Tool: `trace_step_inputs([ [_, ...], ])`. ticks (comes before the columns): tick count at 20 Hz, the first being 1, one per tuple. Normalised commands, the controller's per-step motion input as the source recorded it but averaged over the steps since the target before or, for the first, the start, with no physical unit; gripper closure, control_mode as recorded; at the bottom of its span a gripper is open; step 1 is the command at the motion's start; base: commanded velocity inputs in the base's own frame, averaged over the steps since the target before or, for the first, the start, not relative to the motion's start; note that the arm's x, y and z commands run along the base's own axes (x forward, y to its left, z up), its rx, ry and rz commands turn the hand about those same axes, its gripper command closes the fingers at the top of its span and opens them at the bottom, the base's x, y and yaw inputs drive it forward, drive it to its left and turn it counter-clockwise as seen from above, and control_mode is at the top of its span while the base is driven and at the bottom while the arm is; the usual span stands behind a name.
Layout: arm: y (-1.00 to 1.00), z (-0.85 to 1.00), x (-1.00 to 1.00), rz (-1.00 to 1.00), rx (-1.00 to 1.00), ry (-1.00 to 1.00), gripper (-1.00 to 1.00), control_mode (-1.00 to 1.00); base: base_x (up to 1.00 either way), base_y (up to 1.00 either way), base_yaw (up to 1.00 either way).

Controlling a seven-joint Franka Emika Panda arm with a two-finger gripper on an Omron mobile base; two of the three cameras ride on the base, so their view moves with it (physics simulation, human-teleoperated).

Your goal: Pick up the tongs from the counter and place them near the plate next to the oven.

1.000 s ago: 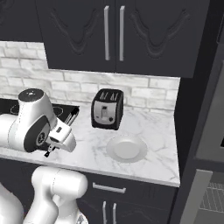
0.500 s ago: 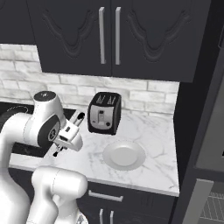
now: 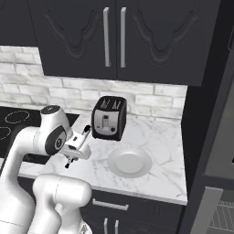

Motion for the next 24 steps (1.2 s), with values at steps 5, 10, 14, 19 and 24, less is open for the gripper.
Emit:
trace_step_inputs([
  [5,-0.04,-0.52,0.37,0.03,0.00,0.00,1.00,-1.00,0.00,0.00,0.00],
  [10,-0.29,-0.39,0.44,0.09,0.01,0.01,1.00,-1.00,0.00,0.00,0.00],
  [14,-0.31,-0.19,0.26,0.09,0.00,0.02,1.00,-1.00,0.00,0.00,0.00],
  [19,-0.11,-0.27,0.08,0.10,0.00,0.06,1.00,-1.00,0.00,0.00,0.00],
  [24,-0.10,-0.24,0.00,0.08,0.00,0.01,1.00,-1.00,0.00,0.00,0.00],
])
